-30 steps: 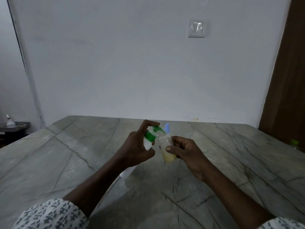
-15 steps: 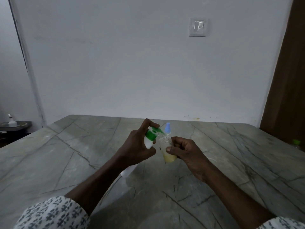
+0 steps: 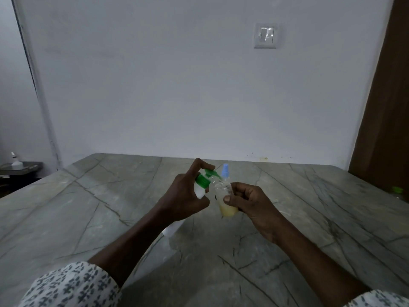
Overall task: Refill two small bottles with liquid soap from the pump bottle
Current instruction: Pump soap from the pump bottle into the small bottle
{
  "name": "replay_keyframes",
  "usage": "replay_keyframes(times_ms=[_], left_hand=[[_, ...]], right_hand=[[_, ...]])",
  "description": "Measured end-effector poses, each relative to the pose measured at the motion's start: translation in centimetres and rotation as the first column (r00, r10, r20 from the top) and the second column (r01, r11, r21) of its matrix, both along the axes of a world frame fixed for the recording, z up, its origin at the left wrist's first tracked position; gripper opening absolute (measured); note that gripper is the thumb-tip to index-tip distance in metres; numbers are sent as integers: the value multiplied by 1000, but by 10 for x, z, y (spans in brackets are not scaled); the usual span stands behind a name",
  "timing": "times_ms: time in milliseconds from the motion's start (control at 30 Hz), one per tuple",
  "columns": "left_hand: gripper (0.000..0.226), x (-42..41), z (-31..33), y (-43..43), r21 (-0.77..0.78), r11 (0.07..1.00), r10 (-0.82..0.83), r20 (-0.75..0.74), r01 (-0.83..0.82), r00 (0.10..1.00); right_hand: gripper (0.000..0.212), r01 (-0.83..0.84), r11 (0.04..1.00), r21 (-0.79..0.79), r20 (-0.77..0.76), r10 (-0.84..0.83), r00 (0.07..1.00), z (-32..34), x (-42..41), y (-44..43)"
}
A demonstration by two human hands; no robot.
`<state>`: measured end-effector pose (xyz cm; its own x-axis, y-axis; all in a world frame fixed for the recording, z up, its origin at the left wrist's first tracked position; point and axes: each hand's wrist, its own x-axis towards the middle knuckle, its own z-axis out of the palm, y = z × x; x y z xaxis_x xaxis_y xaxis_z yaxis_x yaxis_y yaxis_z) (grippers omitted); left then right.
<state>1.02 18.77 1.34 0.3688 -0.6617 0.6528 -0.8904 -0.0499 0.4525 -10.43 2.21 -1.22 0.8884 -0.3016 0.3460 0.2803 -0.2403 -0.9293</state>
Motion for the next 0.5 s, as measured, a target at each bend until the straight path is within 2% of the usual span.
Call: replay_keyframes(times_ms=[133,333,500], left_hand=[[67,1,0,0,9,1000,12,1,-12,1000],[77,0,0,1,28,1000,-8,1,8,1000],[75,-1,0,0,16,1000,-14,-3,14,1000]], right_hand=[[25,-18,1000,-4,-3,18,1000,-1,0,1],[23,2,999,33,-15,-2,1000,-1,1,-1],[23,-9,999,49,-17,10,1000,-1,2,-2]])
